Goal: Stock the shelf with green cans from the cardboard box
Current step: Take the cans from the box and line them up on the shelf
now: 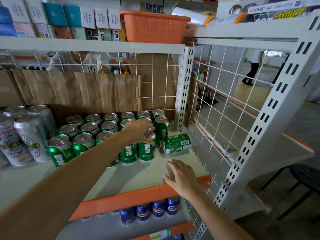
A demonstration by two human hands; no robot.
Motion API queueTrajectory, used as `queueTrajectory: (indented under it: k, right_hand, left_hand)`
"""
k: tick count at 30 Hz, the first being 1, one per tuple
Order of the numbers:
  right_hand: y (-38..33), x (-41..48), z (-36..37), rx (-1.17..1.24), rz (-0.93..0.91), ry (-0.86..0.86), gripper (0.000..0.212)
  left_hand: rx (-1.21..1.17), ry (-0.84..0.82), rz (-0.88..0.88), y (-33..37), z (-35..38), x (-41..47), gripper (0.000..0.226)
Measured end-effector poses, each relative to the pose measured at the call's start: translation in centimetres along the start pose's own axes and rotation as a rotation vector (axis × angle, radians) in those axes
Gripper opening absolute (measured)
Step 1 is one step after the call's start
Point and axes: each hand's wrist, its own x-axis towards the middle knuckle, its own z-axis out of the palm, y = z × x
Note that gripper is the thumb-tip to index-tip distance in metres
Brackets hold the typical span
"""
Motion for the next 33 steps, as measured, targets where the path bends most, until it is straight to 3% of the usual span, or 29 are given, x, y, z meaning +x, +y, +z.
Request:
queueTrajectory:
  k: [7,12,15,18,21,24,30,33]
  right_hand:
    - [0.0,0.1,0.0,0.014,0.0,0.0,0.095]
    - [0.1,0.1,-0.1,0.003,-0.002,0.002,0.095]
    - [0.2,0.2,0.2,-0.005,-0.001,0.002,0.094]
    - [0.2,0.1,0.2,0.001,-0.004,-0.013,0.095]
    - [0.2,0.1,0.2,-0.005,-0.009,-0.023,0.095]
    - [0.2,0.1,0.2,0.029,-0.002,-0.017,0.094]
    - [0.4,0.0,-0.2,0.274,-0.018,0.137,0.055]
    - [1.3,0.8,-1.1,0.318,0.025,0.268,0.046]
  left_hand:
    - [-0.033,-0.016,0.005,-1.0,0.6,-0.6,0.066]
    - [-0.126,0.29,0.085,-0.9,1.1,-2.7,0.047]
    - [-0.15,0.361,0.179,-0.2,2.8,-5.5,0.047]
    - [-0.178,0.304,0.247,0.3,6.4,-8.5,0.044]
    - [-0.312,0.1,0.178,0.5,9.6,-10.6,0.058]
    - [-0.337,0.066,0.129,0.3,12.1,-10.9,0.063]
    - [-0.33,0.06,0.091,0.0,13.3,-10.6,0.085]
    - [-0.324,0.044,0.081,0.1,13.2,-10.6,0.071]
